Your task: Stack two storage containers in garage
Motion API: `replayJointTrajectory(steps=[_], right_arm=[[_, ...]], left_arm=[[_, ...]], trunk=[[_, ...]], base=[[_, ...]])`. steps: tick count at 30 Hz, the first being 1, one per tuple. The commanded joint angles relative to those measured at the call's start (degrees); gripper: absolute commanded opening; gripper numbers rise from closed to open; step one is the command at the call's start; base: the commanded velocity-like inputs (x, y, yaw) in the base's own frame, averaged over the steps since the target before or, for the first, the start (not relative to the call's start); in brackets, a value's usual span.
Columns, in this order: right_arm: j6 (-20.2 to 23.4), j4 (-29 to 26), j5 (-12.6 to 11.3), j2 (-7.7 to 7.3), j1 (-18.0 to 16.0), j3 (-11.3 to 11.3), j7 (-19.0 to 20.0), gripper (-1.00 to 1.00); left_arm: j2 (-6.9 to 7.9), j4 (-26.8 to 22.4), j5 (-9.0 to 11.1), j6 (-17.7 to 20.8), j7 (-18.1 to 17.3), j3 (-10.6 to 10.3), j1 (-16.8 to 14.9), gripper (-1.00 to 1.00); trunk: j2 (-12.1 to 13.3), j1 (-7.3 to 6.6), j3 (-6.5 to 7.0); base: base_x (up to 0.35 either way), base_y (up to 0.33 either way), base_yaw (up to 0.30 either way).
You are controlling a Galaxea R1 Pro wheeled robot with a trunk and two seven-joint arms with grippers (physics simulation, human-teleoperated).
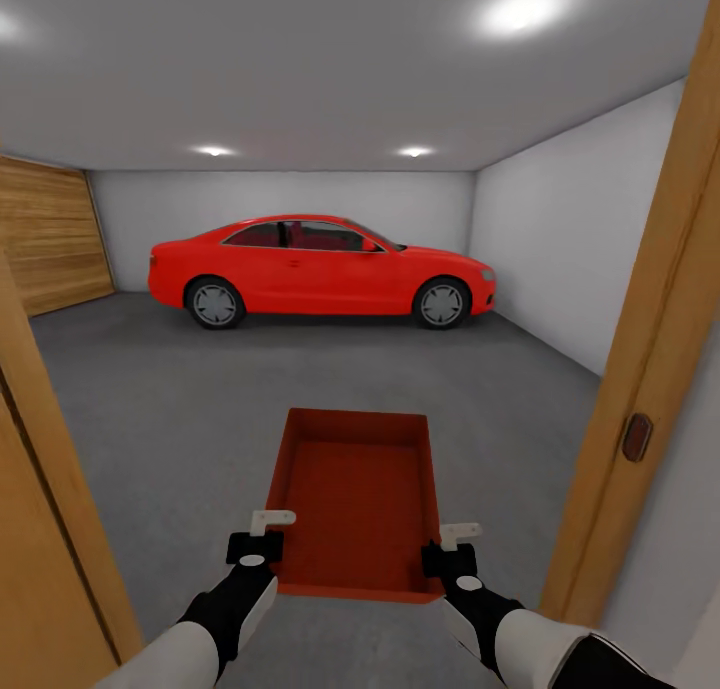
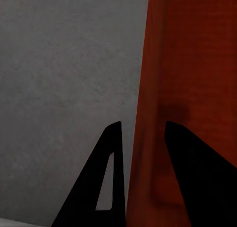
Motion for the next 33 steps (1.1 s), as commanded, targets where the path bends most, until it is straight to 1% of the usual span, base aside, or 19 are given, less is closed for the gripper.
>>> replayJointTrajectory(steps=[1,8,33], right_arm=[[-0.4,0.13,-1.32,0.02,-0.03,-0.03,-2.27,-1.0],[-0.35,0.13,-1.25,0.05,-0.03,-0.01,-2.18,-1.0],[-0.35,0.13,-1.34,0.02,-0.03,-0.03,-2.27,-1.0]], left_arm=[[-0.61,-0.7,4.82,0.31,0.51,1.01,-0.08,-1.0],[-0.61,-0.7,4.82,0.31,0.51,1.01,-0.08,-1.0],[-0.53,-0.7,4.82,0.31,0.51,1.01,-0.05,-1.0]], trunk=[[-0.03,0.03,-0.06],[-0.03,0.03,-0.06],[-0.03,0.03,-0.06]], base=[[0.319,0.0,0.016],[0.32,0.0,0.105],[0.321,0.0,0.002]])
